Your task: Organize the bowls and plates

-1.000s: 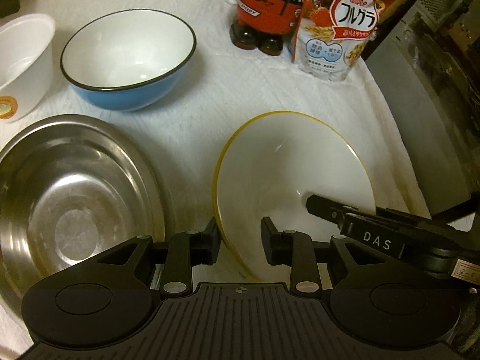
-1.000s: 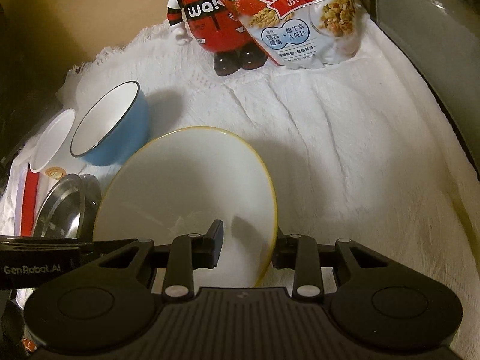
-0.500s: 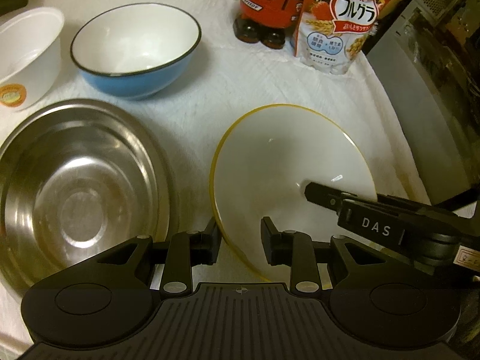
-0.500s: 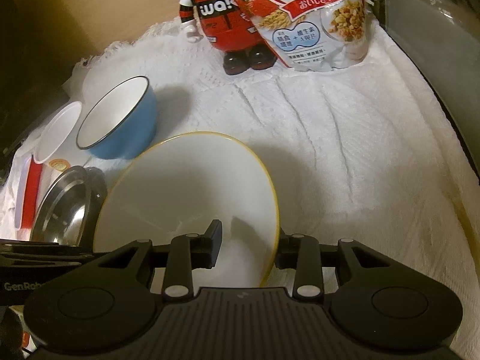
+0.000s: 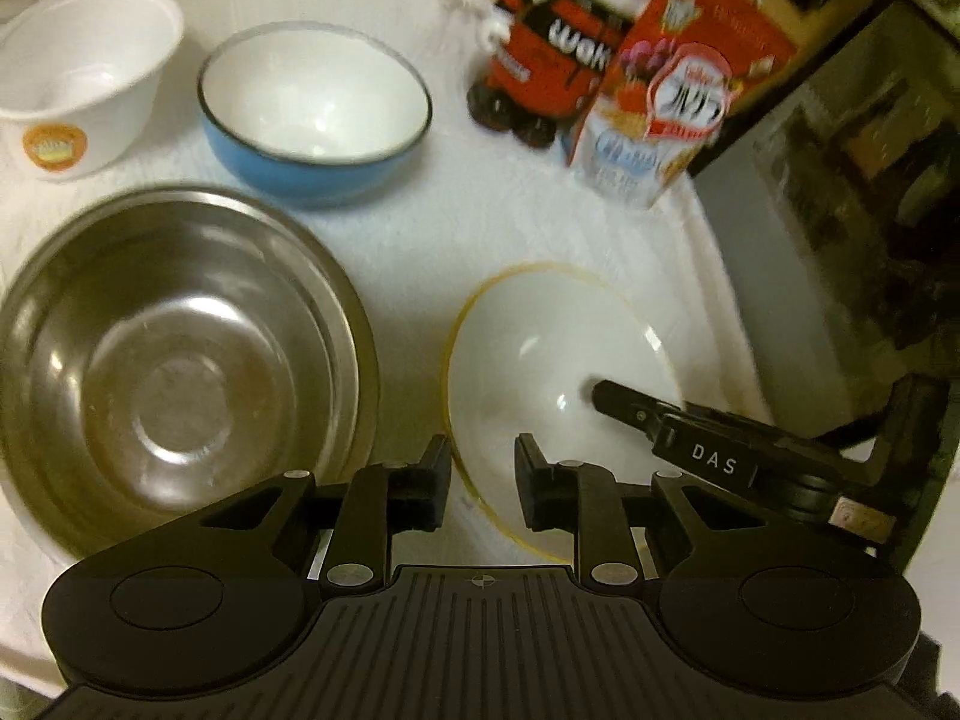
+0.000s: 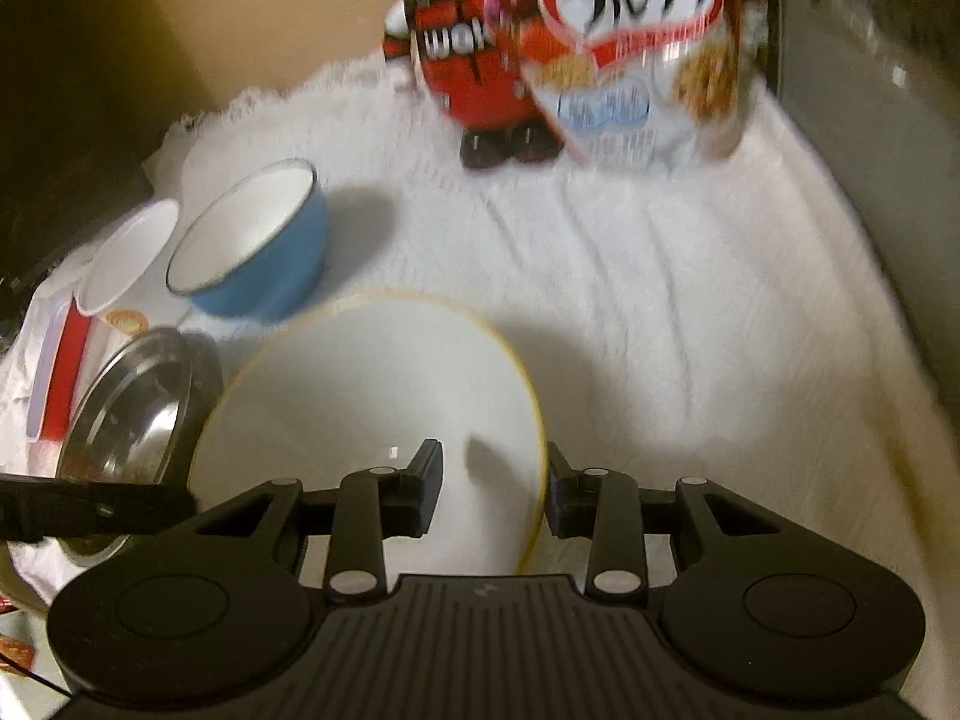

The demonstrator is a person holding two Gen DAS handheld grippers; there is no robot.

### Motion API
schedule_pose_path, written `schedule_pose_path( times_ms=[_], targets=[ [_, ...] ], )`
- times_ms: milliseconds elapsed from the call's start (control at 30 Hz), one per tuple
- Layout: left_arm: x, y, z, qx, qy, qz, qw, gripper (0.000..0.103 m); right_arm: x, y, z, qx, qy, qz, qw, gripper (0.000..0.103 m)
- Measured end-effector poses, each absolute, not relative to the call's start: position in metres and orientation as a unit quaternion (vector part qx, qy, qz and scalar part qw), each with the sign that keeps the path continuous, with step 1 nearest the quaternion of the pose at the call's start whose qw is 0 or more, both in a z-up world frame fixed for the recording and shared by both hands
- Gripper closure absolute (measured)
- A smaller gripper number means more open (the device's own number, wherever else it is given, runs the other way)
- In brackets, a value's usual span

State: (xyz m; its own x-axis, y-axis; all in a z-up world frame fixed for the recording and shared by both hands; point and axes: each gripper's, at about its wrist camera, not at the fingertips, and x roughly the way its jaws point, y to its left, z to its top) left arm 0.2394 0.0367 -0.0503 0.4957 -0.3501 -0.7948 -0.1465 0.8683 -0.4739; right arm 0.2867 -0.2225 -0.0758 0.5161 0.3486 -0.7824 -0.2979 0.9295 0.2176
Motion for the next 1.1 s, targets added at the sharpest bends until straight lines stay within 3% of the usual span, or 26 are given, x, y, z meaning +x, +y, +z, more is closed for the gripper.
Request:
schedule_pose_path(
  times_ms=[133, 433, 633, 833, 933, 1100],
  targets=[
    [0.242, 0.058, -0.029, -0.268, 0.464, -0.045, 0.843, 0.078, 0.293, -0.228, -0.053, 0.028, 0.426, 0.175, 0.887, 0.060],
    [0.272, 0.141, -0.022, -0.292, 0.425, 0.080, 0.853, 0.078, 0.319, -0.191, -0.029, 0.039, 0.412, 0.196, 0.889, 0.059],
    [0.331, 0.167, -0.044, -0.231, 0.471, 0.091, 0.847, 0.077, 0.338, -0.150, -0.025, 0.086, 0.459, 0.203, 0.861, 0.059],
    [0.364, 0.176, -0.070, -0.233, 0.499, 0.051, 0.833, 0.077, 0.374, -0.100, -0.032, 0.072, 0.500, 0.183, 0.844, 0.059],
    [0.378, 0.176, -0.078, -0.222, 0.511, 0.031, 0.830, 0.065, 0.399, -0.075, -0.045, 0.064, 0.518, 0.176, 0.834, 0.059],
    [0.389, 0.175, -0.083, -0.198, 0.512, 0.010, 0.836, 0.064, 0.435, -0.043, -0.078, 0.061, 0.548, 0.168, 0.817, 0.059]
  ],
)
